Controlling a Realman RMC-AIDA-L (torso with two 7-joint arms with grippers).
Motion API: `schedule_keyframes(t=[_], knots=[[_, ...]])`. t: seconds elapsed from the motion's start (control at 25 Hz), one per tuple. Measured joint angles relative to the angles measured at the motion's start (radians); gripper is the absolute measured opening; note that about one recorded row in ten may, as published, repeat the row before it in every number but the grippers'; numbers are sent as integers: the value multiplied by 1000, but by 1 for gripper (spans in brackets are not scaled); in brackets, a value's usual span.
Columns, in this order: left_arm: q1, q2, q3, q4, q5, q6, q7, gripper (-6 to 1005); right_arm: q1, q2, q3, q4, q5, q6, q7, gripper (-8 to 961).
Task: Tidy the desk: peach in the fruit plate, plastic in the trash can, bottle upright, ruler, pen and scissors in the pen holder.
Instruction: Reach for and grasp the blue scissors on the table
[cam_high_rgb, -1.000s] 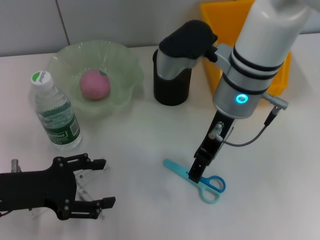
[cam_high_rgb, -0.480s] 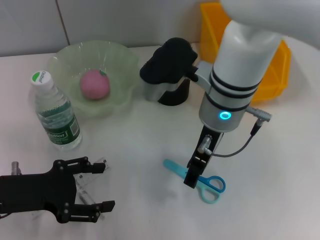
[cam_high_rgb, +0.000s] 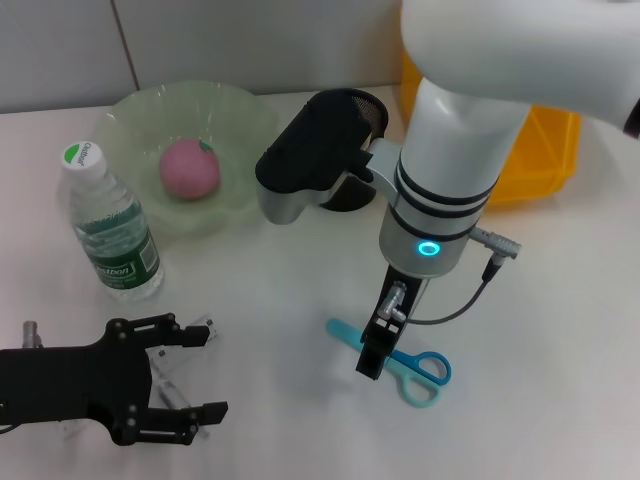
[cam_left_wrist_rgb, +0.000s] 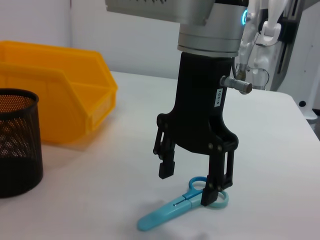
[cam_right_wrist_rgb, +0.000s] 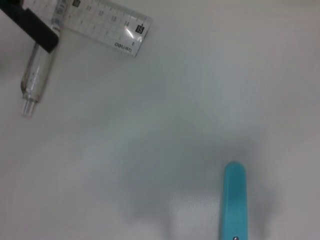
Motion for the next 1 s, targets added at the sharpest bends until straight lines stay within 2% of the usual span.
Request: schedule_keyframes(t=[1.0], knots=[[-5, -3, 5, -4, 11, -8, 11, 852, -4, 0, -36, 57, 47, 68, 9, 771]])
